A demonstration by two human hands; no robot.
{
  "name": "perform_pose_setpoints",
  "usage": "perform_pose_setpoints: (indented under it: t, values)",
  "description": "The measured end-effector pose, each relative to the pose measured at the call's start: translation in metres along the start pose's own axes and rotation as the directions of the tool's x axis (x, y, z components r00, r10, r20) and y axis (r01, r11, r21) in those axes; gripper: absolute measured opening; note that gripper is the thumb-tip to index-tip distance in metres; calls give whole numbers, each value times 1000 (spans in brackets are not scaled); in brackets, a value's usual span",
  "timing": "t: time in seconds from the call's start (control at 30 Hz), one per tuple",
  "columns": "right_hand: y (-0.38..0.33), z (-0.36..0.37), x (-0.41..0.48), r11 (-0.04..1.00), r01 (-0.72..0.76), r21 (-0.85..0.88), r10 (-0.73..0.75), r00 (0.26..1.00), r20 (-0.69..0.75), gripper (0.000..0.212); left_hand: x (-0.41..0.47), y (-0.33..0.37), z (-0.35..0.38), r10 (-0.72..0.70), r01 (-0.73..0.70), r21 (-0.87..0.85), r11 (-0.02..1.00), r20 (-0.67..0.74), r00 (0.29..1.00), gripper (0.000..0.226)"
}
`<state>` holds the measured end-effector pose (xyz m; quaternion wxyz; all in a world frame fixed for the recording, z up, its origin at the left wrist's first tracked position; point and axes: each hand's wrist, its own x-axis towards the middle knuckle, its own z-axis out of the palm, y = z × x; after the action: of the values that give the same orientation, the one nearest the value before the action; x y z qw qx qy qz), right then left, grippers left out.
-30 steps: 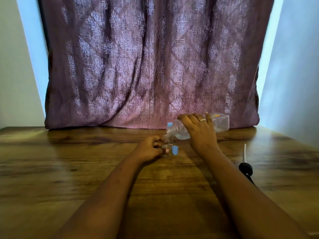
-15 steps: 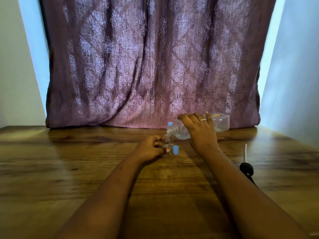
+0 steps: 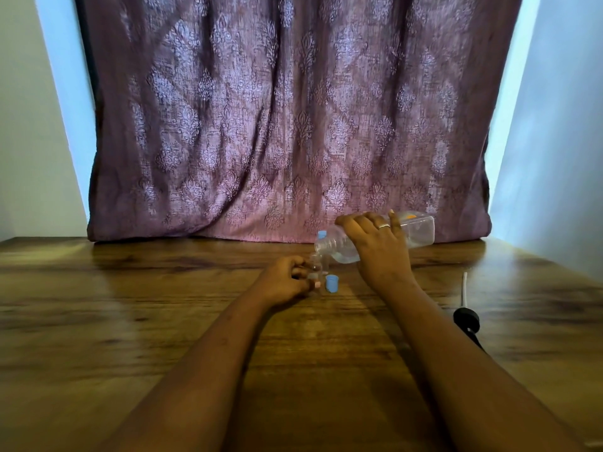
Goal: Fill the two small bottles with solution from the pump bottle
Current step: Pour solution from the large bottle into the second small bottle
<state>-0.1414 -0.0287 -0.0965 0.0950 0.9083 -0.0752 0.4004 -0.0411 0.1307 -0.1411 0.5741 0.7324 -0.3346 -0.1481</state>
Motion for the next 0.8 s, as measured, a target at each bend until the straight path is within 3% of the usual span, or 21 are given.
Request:
perform_pose_setpoints:
  t: [0.8]
  values:
    - [0,0,1,1000,9,-20,-9,1000,14,65,4,-6,-2,16,-16,16,1000,-9,1000,32]
